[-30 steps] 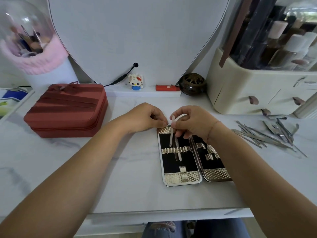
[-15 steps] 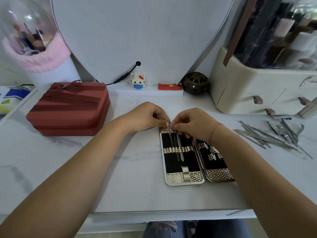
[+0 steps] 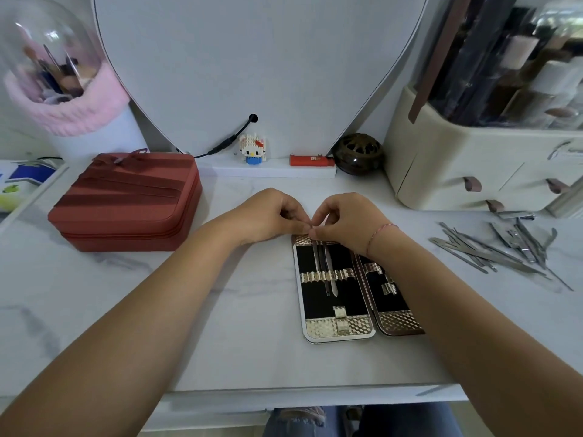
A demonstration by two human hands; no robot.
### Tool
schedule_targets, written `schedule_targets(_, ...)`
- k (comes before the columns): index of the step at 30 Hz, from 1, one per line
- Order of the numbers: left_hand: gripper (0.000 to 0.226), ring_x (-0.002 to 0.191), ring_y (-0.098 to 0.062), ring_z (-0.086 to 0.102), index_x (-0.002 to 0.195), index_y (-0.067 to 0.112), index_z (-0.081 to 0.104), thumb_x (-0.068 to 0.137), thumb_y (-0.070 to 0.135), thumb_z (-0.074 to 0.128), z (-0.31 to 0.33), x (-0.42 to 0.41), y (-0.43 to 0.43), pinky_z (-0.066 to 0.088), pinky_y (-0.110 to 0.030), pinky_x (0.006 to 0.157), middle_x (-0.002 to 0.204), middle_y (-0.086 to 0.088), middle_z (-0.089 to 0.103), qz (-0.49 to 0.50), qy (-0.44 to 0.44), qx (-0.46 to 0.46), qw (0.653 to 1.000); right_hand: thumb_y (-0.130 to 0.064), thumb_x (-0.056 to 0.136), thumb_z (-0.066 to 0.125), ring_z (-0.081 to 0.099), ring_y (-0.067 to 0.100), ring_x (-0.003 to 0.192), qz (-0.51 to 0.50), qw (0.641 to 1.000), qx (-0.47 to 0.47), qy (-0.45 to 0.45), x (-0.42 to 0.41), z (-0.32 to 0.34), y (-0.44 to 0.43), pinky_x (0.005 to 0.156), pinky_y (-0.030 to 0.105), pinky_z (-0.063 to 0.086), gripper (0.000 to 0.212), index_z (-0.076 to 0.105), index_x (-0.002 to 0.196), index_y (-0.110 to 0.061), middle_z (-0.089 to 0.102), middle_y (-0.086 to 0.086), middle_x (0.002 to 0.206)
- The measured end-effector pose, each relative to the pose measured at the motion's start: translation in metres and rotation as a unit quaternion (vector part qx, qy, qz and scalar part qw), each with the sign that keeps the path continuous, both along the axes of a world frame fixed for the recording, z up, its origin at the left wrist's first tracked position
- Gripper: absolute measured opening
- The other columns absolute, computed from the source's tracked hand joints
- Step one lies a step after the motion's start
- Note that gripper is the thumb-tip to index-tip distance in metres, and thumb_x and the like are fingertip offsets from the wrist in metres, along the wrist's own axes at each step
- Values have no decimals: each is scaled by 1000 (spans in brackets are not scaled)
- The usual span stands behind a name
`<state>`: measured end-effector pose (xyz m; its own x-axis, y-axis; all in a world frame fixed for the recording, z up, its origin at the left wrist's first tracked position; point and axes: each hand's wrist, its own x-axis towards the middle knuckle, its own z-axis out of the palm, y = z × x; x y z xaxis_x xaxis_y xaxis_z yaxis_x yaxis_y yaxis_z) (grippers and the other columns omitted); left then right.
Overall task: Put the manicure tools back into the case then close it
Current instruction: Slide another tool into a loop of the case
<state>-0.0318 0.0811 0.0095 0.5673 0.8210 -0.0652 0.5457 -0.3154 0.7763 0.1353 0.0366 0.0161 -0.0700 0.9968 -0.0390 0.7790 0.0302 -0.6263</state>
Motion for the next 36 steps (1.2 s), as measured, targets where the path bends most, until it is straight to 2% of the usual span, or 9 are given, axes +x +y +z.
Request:
schedule_targets(3,6,52,6,50,78,26,73,77,22,77,2,-1,0,35,-4,51,53,18,59,-3,7,3,1000,-29,69,77,51,7,58,3,1000,-4,2,1,0,1,57,21,39,17,68,82,-21,59,-4,69)
schedule_targets(6,11,54,6,52,83,20,72,77,13,77,5,-4,1,38,-6,53,64,12,62,-9,2,-20,1000,-28,69,78,49,5,55,11,1000,3,-2,2,1,-1,55,19,37,17,69,82,-23,58,-6,66)
schedule_targets(11,16,56,9,54,84,18,67,79,3,72,7,-7,1,39,-4,53,74,7,64,-11,-16,-44,999,-26,69,78,50,5,61,38,999,4,-20,2,1,-11,61,20,40,29,66,95,-22,55,-8,67)
schedule_targets(19,12,52,9,51,87,14,68,81,4,71,8,-7,-1,36,-4,48,67,10,60,-16,-10,-49,999,-29,66,80,49,7,65,80,996,-21,-37,3,5,-20,64,24,43,42,54,100,-27,53,-9,73)
schedule_targets(25,12,48,9,49,82,17,68,81,6,71,8,-6,-2,34,-3,46,61,13,57,-15,-7,-40,999,-36,66,79,44,3,66,101,993,-2,-61,6,2,-25,60,19,34,38,62,100,-29,47,-12,80)
schedule_targets(29,13,45,8,47,80,17,68,81,4,70,9,-7,-3,33,-4,45,58,14,56,-16,-7,-41,999,-36,66,80,45,3,65,95,995,-1,-39,8,1,-26,62,19,37,43,59,102,-29,51,-10,82)
schedule_targets(32,15,46,7,48,78,18,67,81,3,69,9,-6,-3,33,-4,45,59,12,57,-19,-11,-44,999,-33,72,76,48,1,61,75,997,18,18,14,-1,-29,62,15,40,32,61,100,-28,57,-7,80)
schedule_targets(36,14,47,8,49,79,18,67,82,4,70,7,-6,-2,33,-3,45,64,10,59,-19,-10,-45,999,-26,82,67,53,3,61,23,996,75,39,33,2,-38,61,12,44,13,69,95,-26,61,-7,74)
